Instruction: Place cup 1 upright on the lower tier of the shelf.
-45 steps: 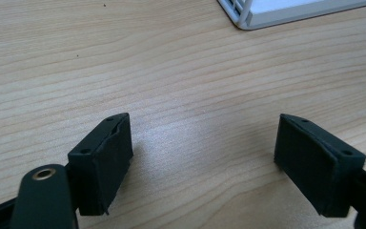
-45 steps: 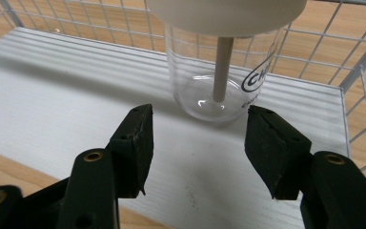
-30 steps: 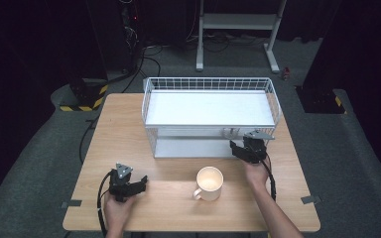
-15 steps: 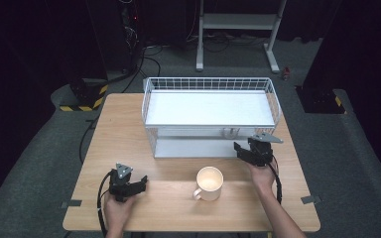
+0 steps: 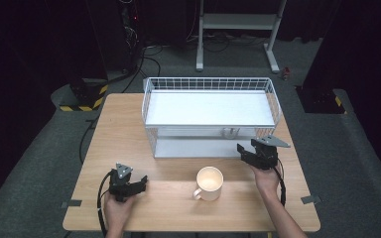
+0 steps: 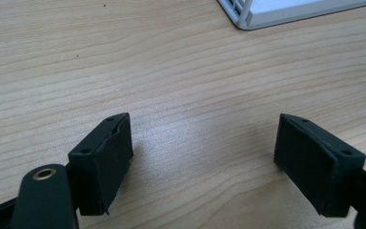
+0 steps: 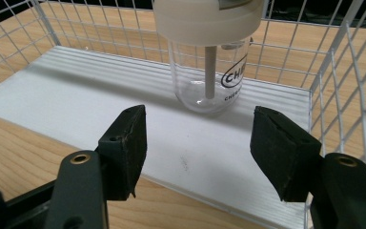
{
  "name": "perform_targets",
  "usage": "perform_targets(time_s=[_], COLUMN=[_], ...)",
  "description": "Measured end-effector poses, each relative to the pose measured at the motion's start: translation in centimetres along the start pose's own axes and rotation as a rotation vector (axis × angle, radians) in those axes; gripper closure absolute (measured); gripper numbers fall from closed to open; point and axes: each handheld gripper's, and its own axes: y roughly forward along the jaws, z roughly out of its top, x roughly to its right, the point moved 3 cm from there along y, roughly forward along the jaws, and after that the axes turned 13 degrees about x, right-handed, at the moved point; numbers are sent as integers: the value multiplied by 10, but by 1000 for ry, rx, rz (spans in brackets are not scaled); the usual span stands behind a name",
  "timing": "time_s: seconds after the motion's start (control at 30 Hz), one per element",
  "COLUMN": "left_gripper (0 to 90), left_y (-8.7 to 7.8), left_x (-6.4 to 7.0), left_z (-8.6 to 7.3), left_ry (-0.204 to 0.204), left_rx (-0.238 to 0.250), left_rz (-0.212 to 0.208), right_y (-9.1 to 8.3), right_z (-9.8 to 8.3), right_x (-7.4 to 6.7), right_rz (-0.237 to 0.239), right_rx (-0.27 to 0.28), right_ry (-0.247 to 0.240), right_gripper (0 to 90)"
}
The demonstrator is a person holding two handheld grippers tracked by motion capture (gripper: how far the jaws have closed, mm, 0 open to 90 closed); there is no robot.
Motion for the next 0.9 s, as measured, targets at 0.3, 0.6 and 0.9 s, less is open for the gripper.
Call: perform_targets(time_s=[0.3, 0.6, 0.9], left_gripper=[208, 208, 208], left_y=[0, 0, 0], left_x=[0, 0, 0], left_z=[0, 0, 0], left_ry=[-1, 0, 0], left_rx=[-1, 0, 0], left_rz=[1, 1, 1], right_y=[-10, -16, -21], right_z=[-2, -4, -5], right_x=[4, 5, 7], right_rz=[5, 13, 12], right_rx=[22, 27, 35], right_ry=[7, 6, 8], right_gripper=[374, 372, 364])
